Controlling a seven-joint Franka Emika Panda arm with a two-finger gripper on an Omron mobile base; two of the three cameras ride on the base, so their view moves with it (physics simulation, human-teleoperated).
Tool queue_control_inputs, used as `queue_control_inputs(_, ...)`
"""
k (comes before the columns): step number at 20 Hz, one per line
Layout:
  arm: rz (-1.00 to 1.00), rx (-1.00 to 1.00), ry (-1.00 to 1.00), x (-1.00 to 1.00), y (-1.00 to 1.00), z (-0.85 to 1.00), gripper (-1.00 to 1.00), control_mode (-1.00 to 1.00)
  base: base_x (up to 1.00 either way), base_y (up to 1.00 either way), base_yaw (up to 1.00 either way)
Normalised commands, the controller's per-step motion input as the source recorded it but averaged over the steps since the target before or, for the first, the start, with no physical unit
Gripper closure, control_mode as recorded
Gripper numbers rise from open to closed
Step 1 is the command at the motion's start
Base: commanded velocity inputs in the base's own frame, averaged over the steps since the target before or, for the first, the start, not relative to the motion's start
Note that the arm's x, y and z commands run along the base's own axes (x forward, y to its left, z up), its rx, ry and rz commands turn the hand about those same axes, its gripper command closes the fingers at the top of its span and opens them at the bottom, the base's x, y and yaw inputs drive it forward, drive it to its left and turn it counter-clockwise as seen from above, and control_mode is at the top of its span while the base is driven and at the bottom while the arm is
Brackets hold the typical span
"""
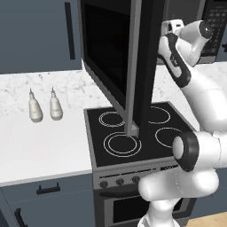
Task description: Open the microwave, place the bowl with waffle inside the microwave, then close the microwave door and turn it on.
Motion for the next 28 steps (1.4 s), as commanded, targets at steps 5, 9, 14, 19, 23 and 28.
queue_control_inputs(5,0.18,-0.04,-0.31,-1.0,-0.35,0.14,-1.0,-1.0,0.0,0.0,0.0)
queue_control_inputs(9,0.25,-0.08,-0.24,-1.0,-0.04,0.0,1.0,-1.0,0.0,0.0,0.0)
queue_control_inputs(14,0.26,-0.14,-0.15,-1.0,0.15,0.0,1.0,-1.0,0.0,0.0,0.0)
queue_control_inputs(19,0.07,-0.27,0.0,-1.0,0.76,0.0,1.0,-1.0,0.0,0.0,0.0)
queue_control_inputs(23,-0.11,-0.17,0.0,-1.0,0.43,0.08,1.0,-1.0,0.0,0.0,0.0)
queue_control_inputs(28,-0.16,-0.12,-0.01,-1.0,0.22,0.06,1.0,-1.0,0.0,0.0,0.0)
